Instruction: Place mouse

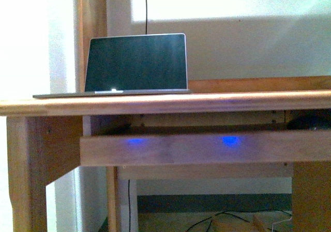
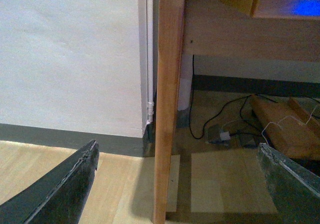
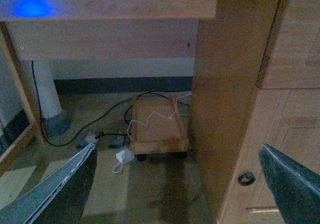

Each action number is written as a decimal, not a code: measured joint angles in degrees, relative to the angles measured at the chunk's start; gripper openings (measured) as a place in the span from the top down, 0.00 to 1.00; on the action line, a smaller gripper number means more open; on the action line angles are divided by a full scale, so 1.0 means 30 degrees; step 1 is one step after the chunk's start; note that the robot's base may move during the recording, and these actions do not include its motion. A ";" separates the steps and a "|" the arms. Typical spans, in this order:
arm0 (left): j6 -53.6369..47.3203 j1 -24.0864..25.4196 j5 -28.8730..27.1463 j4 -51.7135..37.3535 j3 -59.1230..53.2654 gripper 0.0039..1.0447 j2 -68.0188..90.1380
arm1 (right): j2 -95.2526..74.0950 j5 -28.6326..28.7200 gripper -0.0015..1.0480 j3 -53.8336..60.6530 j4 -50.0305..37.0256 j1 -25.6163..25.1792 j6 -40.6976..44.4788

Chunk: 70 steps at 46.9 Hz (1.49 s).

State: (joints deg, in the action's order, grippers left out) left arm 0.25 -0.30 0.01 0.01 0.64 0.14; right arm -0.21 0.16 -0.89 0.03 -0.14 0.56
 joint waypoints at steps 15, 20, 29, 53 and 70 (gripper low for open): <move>0.0000 0.0000 -0.0007 0.0000 0.0000 0.07 0.0000 | 0.0000 0.0000 0.07 0.0000 -0.0007 0.0000 -0.0022; 0.0175 0.0029 0.0124 0.0066 0.0015 0.07 0.0044 | 0.0000 -0.0007 0.07 0.0000 -0.0007 0.0000 -0.0015; 0.3912 0.0437 0.3031 0.2215 0.1253 0.07 0.4306 | 0.0000 0.0000 0.07 0.0000 0.0000 0.0000 -0.0022; -0.8393 0.0765 0.4415 -0.2725 0.7140 0.07 1.8287 | 0.0000 0.0007 0.07 0.0000 0.0000 0.0000 -0.0029; -2.3875 -0.1661 0.4029 -1.0309 0.9493 0.07 2.5820 | 0.0000 0.0007 0.07 0.0000 0.0000 0.0000 -0.0029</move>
State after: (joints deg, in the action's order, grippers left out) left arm -71.37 -5.28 12.10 -30.92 29.12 77.60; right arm -0.21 0.19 -0.89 0.03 -0.14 0.47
